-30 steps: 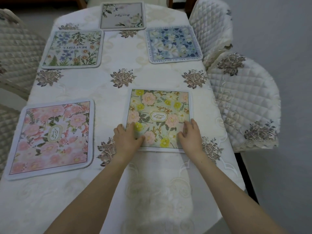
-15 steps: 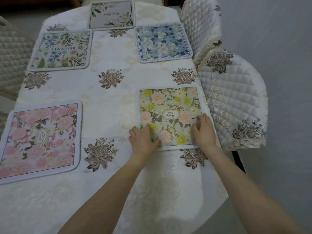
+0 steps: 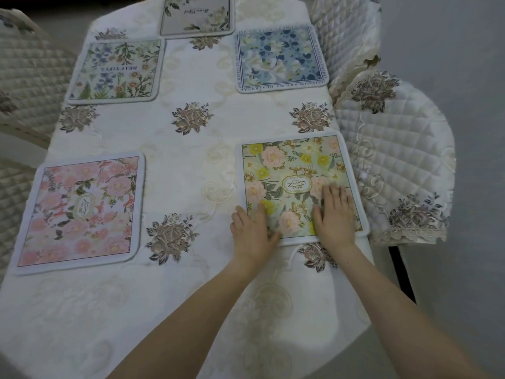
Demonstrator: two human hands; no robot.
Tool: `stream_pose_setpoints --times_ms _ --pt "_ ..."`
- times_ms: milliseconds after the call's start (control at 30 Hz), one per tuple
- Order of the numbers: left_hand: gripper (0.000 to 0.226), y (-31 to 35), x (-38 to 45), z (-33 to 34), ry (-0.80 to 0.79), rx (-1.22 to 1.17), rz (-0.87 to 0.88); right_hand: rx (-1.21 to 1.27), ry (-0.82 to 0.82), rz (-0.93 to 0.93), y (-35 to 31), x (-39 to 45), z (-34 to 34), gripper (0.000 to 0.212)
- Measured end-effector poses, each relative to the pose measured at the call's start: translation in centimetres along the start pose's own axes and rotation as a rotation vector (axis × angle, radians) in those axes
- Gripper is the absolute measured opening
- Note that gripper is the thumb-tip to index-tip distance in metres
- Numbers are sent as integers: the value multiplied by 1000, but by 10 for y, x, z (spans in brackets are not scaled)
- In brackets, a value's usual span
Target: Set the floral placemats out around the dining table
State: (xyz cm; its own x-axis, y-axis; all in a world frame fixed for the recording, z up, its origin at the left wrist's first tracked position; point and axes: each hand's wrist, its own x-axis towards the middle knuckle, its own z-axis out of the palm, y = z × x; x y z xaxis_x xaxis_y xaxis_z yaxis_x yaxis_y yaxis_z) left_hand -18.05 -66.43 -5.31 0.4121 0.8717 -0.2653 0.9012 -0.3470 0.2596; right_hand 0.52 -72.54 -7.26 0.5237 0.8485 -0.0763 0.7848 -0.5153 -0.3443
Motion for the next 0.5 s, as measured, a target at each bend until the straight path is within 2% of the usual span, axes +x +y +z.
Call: stream_pose_setpoints --times_ms 167,400,500 --pt "77 -15 8 5 6 81 250 -38 -3 -57 4 -1 2 55" --pt "78 -17 9 5 -48 91 260 -33 -11 -47 3 -1 3 53" --pt "69 -18 9 -8 -81 25 267 -2 -42 -21 -5 0 -8 51"
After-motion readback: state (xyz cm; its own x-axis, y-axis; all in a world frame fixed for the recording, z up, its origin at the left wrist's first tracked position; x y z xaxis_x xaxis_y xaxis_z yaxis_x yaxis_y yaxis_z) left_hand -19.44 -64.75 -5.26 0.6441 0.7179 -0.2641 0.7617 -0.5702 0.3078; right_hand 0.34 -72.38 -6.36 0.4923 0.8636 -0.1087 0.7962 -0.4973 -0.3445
